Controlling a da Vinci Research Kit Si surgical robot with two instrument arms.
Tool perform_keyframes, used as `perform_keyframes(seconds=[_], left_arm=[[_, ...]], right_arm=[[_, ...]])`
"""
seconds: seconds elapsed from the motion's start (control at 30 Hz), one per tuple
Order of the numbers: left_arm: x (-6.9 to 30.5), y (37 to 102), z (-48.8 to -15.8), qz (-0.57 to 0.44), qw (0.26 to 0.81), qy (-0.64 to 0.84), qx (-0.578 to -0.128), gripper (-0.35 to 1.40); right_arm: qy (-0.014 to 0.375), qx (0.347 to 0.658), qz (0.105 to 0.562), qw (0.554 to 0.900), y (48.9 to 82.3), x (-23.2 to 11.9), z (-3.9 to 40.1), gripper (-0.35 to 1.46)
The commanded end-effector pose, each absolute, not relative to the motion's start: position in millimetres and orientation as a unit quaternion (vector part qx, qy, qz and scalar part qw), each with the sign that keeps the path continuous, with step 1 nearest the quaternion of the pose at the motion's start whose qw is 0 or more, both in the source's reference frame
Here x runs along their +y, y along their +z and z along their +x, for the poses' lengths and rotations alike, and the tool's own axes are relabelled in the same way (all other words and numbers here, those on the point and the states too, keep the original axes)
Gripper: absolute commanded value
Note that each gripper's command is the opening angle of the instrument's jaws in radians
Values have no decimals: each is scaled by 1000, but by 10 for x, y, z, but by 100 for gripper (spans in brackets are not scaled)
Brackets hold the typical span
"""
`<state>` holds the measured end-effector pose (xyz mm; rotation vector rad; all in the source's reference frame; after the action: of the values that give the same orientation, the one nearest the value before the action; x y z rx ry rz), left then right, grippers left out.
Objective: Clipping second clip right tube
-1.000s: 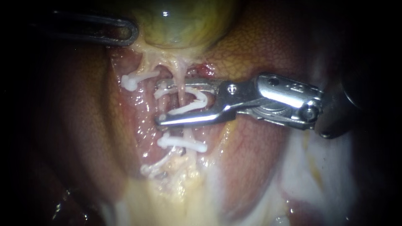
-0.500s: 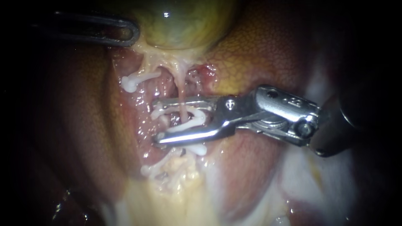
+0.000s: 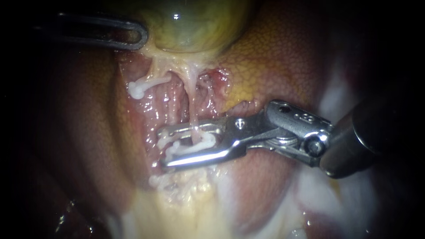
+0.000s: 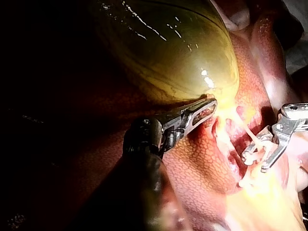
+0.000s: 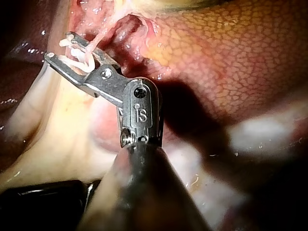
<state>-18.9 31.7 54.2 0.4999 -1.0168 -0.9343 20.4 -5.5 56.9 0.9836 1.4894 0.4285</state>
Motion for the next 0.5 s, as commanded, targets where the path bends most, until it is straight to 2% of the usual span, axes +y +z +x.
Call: perform_keyframes(seconds=[0.03,0.17,0.27,0.3,0.5], left_arm=[[317,542,-189,228,742,-426,-464,-35],[317,542,-189,228,742,-427,-464,-35],[317,542,-189,228,742,-427,-464,-35],[317,542,-189,228,742,-427,-464,-35],[317,542,-191,228,742,-427,-464,-35]], right_arm=[[187,643,427,607,569,-55,204,10],[191,641,431,606,568,-55,203,-2],[197,637,437,604,568,-54,203,-21],[203,632,445,601,568,-53,204,-35],[216,628,444,601,575,-51,204,-35]])
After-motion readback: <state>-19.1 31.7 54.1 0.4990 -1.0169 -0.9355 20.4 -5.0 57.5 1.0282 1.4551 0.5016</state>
